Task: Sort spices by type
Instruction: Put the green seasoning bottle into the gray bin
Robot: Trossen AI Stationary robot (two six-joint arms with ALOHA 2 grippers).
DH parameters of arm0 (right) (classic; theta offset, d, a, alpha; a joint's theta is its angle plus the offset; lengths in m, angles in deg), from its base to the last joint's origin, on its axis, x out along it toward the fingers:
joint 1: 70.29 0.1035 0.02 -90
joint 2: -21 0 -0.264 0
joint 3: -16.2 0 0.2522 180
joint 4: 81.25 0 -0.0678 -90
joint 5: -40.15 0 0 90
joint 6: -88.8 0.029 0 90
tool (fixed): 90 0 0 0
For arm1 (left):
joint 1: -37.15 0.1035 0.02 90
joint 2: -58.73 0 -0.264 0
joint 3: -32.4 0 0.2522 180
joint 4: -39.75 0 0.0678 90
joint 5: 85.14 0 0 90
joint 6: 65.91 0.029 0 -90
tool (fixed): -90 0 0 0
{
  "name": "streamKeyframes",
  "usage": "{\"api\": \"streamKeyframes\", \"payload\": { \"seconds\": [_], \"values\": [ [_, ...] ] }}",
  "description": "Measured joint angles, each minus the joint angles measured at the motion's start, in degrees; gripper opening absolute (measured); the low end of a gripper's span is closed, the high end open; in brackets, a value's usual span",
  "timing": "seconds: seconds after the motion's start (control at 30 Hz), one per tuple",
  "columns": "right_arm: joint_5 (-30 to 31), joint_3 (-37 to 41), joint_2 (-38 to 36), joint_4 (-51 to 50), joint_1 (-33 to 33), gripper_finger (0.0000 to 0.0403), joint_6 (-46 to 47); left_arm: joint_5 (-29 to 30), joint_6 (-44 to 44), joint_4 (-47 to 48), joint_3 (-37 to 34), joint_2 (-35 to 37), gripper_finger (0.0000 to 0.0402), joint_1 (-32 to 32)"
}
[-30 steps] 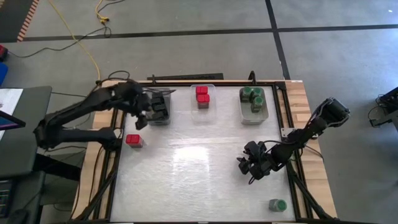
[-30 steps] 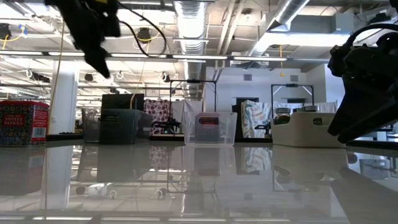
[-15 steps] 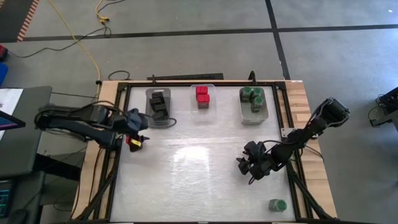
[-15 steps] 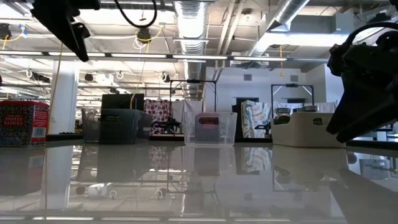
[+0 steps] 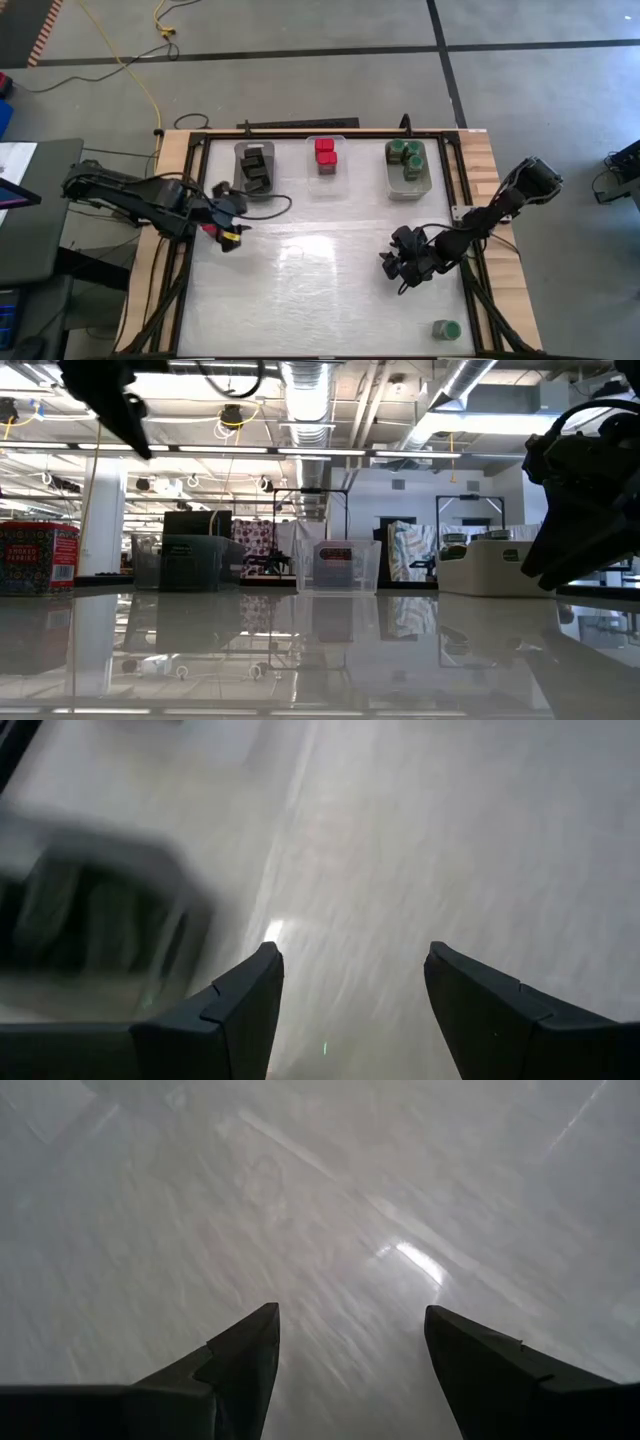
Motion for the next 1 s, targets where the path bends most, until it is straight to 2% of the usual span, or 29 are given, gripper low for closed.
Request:
{"api": "streamKeyframes", "payload": {
  "seconds": [0.1, 0.2, 0.43, 0.6, 0.8, 1.0],
  "values": [
    [-2.97, -0.05, -0.02, -0.31, -0.67, 0.0276, -1.22, -0.87, 4.88, -9.65, -2.90, -1.44, 0.0233, -1.39],
    [-8.91, -2.70, -0.02, -5.18, -1.56, 0.0275, -3.66, -1.87, 8.05, -18.13, -5.71, -2.64, 0.0233, -2.59],
    [-22.63, -19.12, 0.00, -34.91, -2.41, 0.0273, -6.27, -1.94, 5.86, -31.43, -12.02, -5.08, 0.0233, -3.25],
    [-28.76, -32.91, 0.00, -51.15, -0.08, 0.0273, -6.72, -2.09, 3.67, -37.82, -16.57, -7.58, 0.0233, -3.28],
    [-29.99, -43.67, -0.02, -54.43, 4.55, 0.0273, -6.59, -2.09, 2.64, -39.71, -18.28, -9.79, 0.0233, -3.28],
    [-29.90, -45.57, -0.01, -50.88, 6.69, 0.0273, -7.60, -2.09, 2.82, -40.18, -18.30, -9.76, 0.0233, -3.28]
  ]
}}
